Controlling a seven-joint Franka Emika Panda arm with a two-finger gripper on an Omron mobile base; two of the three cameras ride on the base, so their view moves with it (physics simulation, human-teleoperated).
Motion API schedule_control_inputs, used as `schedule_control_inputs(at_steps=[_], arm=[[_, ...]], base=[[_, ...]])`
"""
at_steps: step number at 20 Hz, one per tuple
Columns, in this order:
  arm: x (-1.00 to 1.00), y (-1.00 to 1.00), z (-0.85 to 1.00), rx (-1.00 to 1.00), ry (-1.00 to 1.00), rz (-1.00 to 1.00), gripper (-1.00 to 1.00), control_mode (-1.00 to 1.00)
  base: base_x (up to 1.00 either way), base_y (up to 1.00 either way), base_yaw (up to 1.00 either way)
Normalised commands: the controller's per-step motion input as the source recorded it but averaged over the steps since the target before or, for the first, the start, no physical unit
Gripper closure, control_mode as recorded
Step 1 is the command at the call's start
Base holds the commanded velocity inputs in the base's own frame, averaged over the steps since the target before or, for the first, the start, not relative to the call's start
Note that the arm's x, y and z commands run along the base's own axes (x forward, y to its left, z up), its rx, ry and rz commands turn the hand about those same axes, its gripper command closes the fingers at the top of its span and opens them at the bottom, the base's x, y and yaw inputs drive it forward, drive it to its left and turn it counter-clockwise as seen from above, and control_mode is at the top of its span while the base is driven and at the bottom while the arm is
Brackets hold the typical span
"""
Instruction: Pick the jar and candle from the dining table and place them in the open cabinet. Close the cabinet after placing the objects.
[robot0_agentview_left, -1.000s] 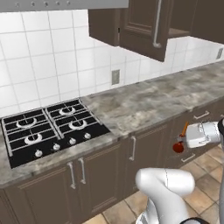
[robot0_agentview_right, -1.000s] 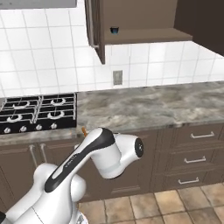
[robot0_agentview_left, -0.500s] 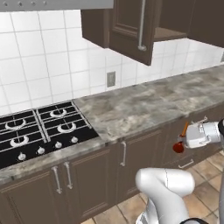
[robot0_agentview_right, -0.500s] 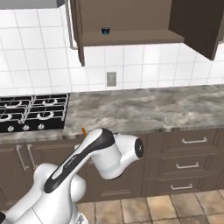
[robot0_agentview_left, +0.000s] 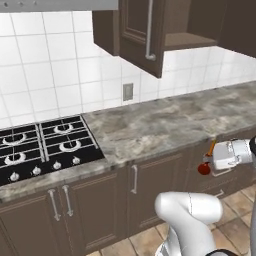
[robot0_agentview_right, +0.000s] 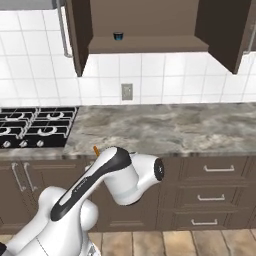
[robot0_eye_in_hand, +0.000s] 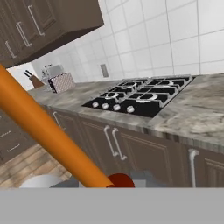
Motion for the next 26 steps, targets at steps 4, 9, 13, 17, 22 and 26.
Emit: schedule_control_inputs(at_steps=[4, 9, 13, 17, 22, 26], arm=[[0.0, 0.0, 0.0, 0.0, 0.0, 0.0, 1.0, 1.0], [0.0, 0.0, 0.0, 0.0, 0.0, 0.0, 1.0, 1.0], [0.0, 0.0, 0.0, 0.0, 0.0, 0.0, 1.0, 1.0], [0.0, 0.0, 0.0, 0.0, 0.0, 0.0, 1.0, 1.0], [0.0, 0.0, 0.0, 0.0, 0.0, 0.0, 1.0, 1.0], [0.0, 0.0, 0.0, 0.0, 0.0, 0.0, 1.0, 1.0]], base=[[0.17, -0.44, 0.22], [0.17, -0.42, 0.25], [0.16, -0.41, 0.28], [0.14, -0.41, 0.28], [0.1, -0.44, 0.24], [0.08, -0.46, 0.21]])
